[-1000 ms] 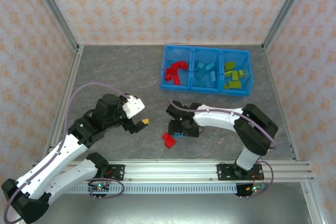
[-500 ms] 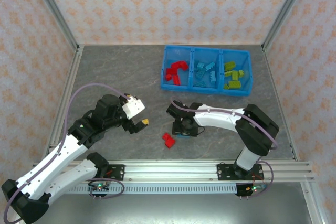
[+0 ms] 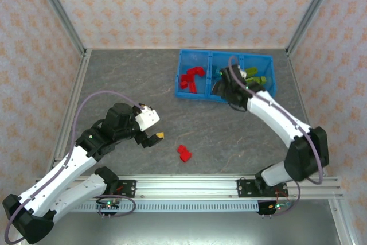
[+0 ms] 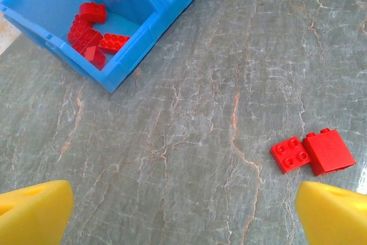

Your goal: Sort the legos into containers by color

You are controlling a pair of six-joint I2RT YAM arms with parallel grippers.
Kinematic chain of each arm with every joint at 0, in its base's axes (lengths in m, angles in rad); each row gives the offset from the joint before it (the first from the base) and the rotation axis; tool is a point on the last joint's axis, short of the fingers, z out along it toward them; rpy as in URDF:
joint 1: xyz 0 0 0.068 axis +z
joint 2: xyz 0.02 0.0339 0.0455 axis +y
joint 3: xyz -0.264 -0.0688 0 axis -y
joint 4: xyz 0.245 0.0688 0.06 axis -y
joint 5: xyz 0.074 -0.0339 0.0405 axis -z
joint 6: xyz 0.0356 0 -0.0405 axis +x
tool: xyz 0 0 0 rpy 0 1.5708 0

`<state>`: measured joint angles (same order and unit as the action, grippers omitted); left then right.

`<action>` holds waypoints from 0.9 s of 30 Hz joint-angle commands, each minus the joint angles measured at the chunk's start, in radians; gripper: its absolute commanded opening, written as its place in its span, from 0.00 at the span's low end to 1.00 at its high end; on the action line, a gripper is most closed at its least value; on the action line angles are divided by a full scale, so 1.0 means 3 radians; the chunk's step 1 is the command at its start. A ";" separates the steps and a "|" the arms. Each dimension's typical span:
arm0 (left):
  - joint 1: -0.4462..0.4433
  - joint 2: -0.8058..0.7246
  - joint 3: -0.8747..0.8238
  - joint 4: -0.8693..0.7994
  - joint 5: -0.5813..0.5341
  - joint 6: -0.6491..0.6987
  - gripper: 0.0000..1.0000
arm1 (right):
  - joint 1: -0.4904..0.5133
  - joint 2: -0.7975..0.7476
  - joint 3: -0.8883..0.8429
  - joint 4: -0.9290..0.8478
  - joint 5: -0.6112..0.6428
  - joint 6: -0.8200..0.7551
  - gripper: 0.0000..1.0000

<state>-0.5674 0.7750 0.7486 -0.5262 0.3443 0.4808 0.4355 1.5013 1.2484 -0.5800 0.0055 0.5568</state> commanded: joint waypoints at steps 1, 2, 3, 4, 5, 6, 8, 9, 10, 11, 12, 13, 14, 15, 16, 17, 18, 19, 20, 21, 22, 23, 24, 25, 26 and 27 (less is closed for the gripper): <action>0.0018 -0.0001 -0.0042 0.0074 -0.0029 0.0020 1.00 | -0.0247 0.0572 0.0488 0.0174 0.0013 -0.0251 0.57; 0.0021 0.0003 -0.0045 0.0077 -0.0058 0.0013 1.00 | -0.0314 0.0745 0.0652 0.0177 -0.0029 -0.0236 0.57; 0.0020 0.0002 -0.0044 0.0068 -0.0087 0.0012 1.00 | -0.0355 0.0911 0.0795 0.0193 -0.0046 -0.0231 0.59; 0.0020 -0.0001 -0.0044 0.0063 -0.0109 0.0009 1.00 | -0.0385 0.1045 0.0942 0.0180 -0.0023 -0.0239 0.61; 0.0020 -0.0001 -0.0045 0.0057 -0.0130 0.0011 1.00 | -0.0411 0.1186 0.1100 0.0139 -0.0002 -0.0242 0.64; 0.0019 -0.0006 -0.0050 0.0057 -0.0145 0.0008 1.00 | -0.0434 0.1314 0.1258 0.0075 0.0023 -0.0256 0.67; 0.0020 -0.0010 -0.0056 0.0064 -0.0168 0.0008 1.00 | -0.0461 0.1478 0.1510 -0.0055 0.0050 -0.0259 0.75; 0.0020 -0.0011 -0.0064 0.0066 -0.0172 0.0015 1.00 | -0.0476 0.1531 0.1612 -0.0107 0.0043 -0.0255 0.77; 0.0019 -0.0011 -0.0067 0.0071 -0.0176 0.0019 1.00 | -0.0480 0.1556 0.1670 -0.0150 0.0029 -0.0256 0.80; 0.0020 -0.0007 -0.0072 0.0071 -0.0181 0.0023 1.00 | -0.0480 0.1556 0.1708 -0.0175 0.0010 -0.0265 0.83; 0.0019 -0.0002 -0.0077 0.0077 -0.0186 0.0026 1.00 | -0.0479 0.1533 0.1716 -0.0188 -0.0010 -0.0276 0.85; 0.0020 0.0003 -0.0077 0.0082 -0.0187 0.0026 1.00 | -0.0483 0.1504 0.1712 -0.0211 -0.0018 -0.0282 0.86; 0.0019 0.0009 -0.0077 0.0085 -0.0196 0.0024 1.00 | -0.0481 0.1450 0.1686 -0.0212 -0.0023 -0.0291 0.88; 0.0020 0.0019 -0.0081 0.0092 -0.0201 0.0023 1.00 | -0.0480 0.1378 0.1644 -0.0209 -0.0025 -0.0295 0.88; 0.0020 0.0031 -0.0078 0.0097 -0.0211 0.0015 1.00 | -0.0480 0.1304 0.1587 -0.0205 -0.0042 -0.0294 0.88; 0.0020 0.0047 -0.0079 0.0104 -0.0240 -0.0015 1.00 | -0.0483 0.1200 0.1510 -0.0180 -0.0080 -0.0283 0.88; 0.0021 0.0066 -0.0086 0.0138 -0.0288 -0.0092 1.00 | -0.0480 0.1087 0.1413 -0.0162 -0.0140 -0.0269 0.88; 0.0020 0.0091 -0.0082 0.0182 -0.0359 -0.0204 1.00 | -0.0481 0.0972 0.1307 -0.0135 -0.0206 -0.0258 0.88; 0.0024 0.0128 -0.0070 0.0239 -0.0485 -0.0405 1.00 | -0.0478 0.0820 0.1169 -0.0086 -0.0279 -0.0240 0.88; 0.0025 0.0172 -0.0035 0.0271 -0.0629 -0.0654 1.00 | -0.0465 0.0657 0.1007 -0.0029 -0.0343 -0.0224 0.88; 0.0025 0.0226 0.0013 0.0283 -0.0780 -0.0892 1.00 | -0.0455 0.0516 0.0857 0.0001 -0.0403 -0.0221 0.88; 0.0022 0.0304 0.0109 0.0244 -0.0936 -0.1207 1.00 | -0.0445 0.0343 0.0711 0.0023 -0.0455 -0.0222 0.88; 0.0024 0.0396 0.0240 0.0157 -0.1047 -0.1543 0.99 | -0.0435 0.0180 0.0575 0.0031 -0.0495 -0.0237 0.88; 0.0024 0.0502 0.0358 0.0048 -0.1120 -0.1855 0.97 | -0.0420 0.0044 0.0466 0.0029 -0.0514 -0.0262 0.88; 0.0025 0.0628 0.0495 -0.0108 -0.1172 -0.2281 0.94 | -0.0414 -0.0102 0.0353 0.0005 -0.0509 -0.0292 0.88; 0.0020 0.0727 0.0578 -0.0248 -0.1188 -0.2643 0.93 | -0.0410 -0.0221 0.0285 -0.0027 -0.0497 -0.0310 0.88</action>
<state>-0.5674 0.9421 0.8276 -0.5335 0.0994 0.0662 0.3027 1.5295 1.3849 -0.5835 -0.1184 0.4805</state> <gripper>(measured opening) 0.940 0.882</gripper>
